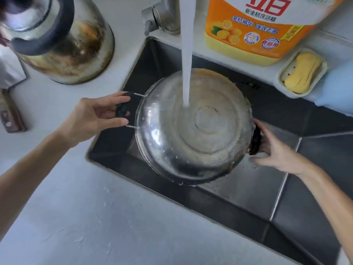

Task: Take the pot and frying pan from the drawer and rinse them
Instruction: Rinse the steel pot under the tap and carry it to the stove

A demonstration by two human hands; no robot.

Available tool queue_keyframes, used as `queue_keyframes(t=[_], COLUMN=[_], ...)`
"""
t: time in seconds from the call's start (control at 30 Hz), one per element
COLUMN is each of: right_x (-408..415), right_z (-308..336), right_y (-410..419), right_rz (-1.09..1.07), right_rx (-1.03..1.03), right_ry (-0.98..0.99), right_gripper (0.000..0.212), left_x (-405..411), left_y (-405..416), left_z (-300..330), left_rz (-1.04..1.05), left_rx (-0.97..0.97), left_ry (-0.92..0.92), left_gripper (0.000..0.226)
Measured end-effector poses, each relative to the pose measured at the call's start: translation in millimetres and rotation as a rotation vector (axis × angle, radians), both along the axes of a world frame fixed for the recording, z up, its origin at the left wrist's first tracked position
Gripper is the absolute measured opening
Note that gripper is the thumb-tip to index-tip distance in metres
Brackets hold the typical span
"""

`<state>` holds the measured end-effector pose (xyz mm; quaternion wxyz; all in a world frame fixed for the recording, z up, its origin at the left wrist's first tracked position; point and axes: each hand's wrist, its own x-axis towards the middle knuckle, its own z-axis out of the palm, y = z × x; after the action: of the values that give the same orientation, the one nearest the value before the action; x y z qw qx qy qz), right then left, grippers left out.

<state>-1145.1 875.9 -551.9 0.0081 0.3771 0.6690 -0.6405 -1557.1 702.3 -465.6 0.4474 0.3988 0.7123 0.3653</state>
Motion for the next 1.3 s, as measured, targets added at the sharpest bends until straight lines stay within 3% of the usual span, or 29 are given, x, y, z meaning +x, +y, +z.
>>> queue_keyframes(t=[0.07,0.23,0.33,0.43,0.67,0.83,0.93,1.07,1.17,1.3], right_x=[-6,-23,-23,-28,-23,-24,-26,-29,-28,-19], right_z=[0,10,24,47,85,67,44,12,2,15], right_y=[-3,9,32,53,60,45,33,12,3,17], right_rz=[0.02,-0.1,-0.054,-0.054,-0.083,-0.189,-0.27,-0.27,-0.172,-0.112], right_rx=[-0.118,-0.155,-0.104,-0.001,0.142,0.183,0.129,-0.004,-0.065,-0.103], right_ry=[0.034,0.029,-0.034,-0.043,0.058,0.08,0.11,0.042,-0.022,-0.019], right_gripper=[0.108,0.09,0.109,0.108,0.1,0.1,0.095,0.097,0.117,0.102], left_x=[-6,-5,6,16,28,16,4,-8,-9,-2], left_y=[1,-13,-22,-27,-30,-27,-22,-15,-16,-28], left_z=[6,8,-9,-29,-42,-27,-8,20,25,8], left_rz=[-0.016,-0.03,-0.021,-0.017,-0.046,-0.132,-0.197,-0.222,-0.218,-0.158], left_rx=[-0.009,-0.071,-0.159,-0.207,-0.054,0.072,0.17,0.202,0.16,-0.093], left_ry=[0.061,0.123,0.094,0.0,-0.138,0.108,0.203,0.174,0.142,0.117], left_gripper=[0.055,0.059,0.064,0.067,0.072,0.074,0.064,0.076,0.077,0.082])
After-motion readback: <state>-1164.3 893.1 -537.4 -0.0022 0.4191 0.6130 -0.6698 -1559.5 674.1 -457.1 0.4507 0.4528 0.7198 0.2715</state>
